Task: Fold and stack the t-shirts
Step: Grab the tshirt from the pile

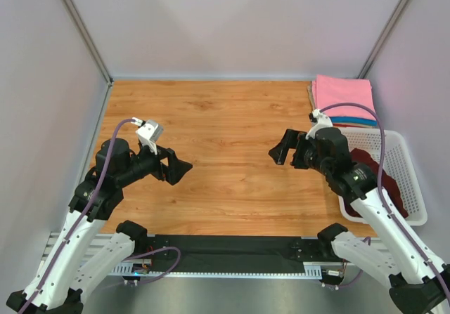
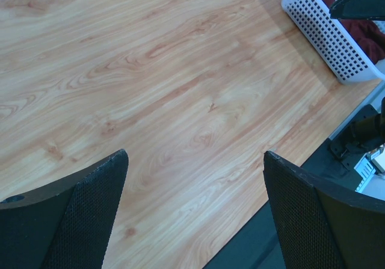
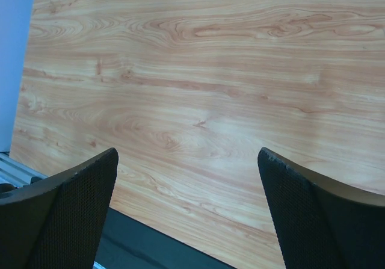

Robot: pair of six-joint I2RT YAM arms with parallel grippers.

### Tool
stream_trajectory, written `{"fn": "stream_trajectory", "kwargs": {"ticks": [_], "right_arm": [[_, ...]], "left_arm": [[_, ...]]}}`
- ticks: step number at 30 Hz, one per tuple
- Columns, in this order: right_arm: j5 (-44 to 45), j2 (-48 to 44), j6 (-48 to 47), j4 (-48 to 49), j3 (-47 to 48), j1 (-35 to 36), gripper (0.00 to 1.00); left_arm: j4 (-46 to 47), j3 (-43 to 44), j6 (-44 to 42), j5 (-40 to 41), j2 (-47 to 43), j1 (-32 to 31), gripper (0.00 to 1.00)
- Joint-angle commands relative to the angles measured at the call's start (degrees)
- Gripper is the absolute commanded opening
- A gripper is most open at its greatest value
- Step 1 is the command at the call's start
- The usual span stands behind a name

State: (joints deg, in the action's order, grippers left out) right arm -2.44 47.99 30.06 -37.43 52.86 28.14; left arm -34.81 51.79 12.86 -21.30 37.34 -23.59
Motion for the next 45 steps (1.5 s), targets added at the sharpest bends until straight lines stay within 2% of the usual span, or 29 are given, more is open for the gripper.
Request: {"fn": "stream_trajectory", "kwargs": {"ticks": [1,5,6,8,10,12,13,15,16,19,22,31,37,40,41,42,45], "right_arm": [[6.20,1.66,1.57,-1.94,2.94,-0.02,1.00],[11.91,7.28,2.45,-7.81,9.78,-0.02,1.00],[17.41,8.60,3.15,-9.66,11.54,-0.19,1.00],[22.28,13.52,4.64,-14.22,15.76,-2.20,1.00],[26.77,17.74,8.68,-21.87,21.65,-8.17,0.99],[26.79,19.16,12.02,-26.53,23.94,-13.96,0.98],[25.13,19.42,11.95,-26.55,23.78,-20.43,0.97],[21.09,19.25,12.03,-25.42,22.82,-26.96,0.95],[20.55,19.25,12.30,-25.41,22.64,-33.26,0.95],[22.64,20.04,12.73,-24.89,21.59,-42.16,0.94],[23.62,22.31,13.18,-23.22,18.96,-47.98,0.93],[24.24,35.40,15.37,-14.79,11.30,-56.25,0.88],[23.01,43.94,15.02,-8.54,10.16,-57.32,0.87],[23.09,46.93,14.67,-8.71,10.86,-57.93,0.81],[23.70,47.28,14.67,-8.71,10.86,-58.11,0.72],[24.58,47.37,14.76,-8.54,10.86,-58.20,0.69],[24.94,47.46,15.20,-7.75,10.16,-59.16,0.66]], "left_arm": [[1.76,-0.02,-1.00,0.99,-0.08,-0.05,1.00],[1.24,0.24,-1.00,1.79,0.10,0.04,1.00],[1.23,0.33,-1.00,1.79,0.10,0.04,1.00],[1.32,0.24,-1.00,1.79,-0.08,-0.05,0.99],[1.23,0.24,-1.00,1.79,-0.08,-0.05,1.00],[1.15,0.24,-0.91,1.87,-0.16,0.04,1.00],[1.06,0.15,-0.74,1.70,-0.25,0.04,0.99],[1.06,-0.11,-0.65,1.26,-0.60,-0.05,0.99],[1.23,-0.20,-0.65,1.09,-0.69,-0.05,1.00],[1.41,-0.02,-0.56,1.00,0.01,-0.05,1.00],[1.14,0.07,-0.47,0.73,0.19,-0.05,0.99],[0.97,-0.29,-0.47,1.70,0.36,-0.05,1.00],[0.36,0.07,-0.56,3.01,0.72,-0.05,0.99],[0.35,-0.02,-0.56,3.81,0.19,-0.05,0.99],[0.35,-0.02,-0.56,3.90,0.19,-0.05,0.99],[0.44,-0.02,-0.56,3.98,0.19,-0.05,0.99],[0.35,0.06,-0.56,4.25,0.28,-0.05,0.99]]}}
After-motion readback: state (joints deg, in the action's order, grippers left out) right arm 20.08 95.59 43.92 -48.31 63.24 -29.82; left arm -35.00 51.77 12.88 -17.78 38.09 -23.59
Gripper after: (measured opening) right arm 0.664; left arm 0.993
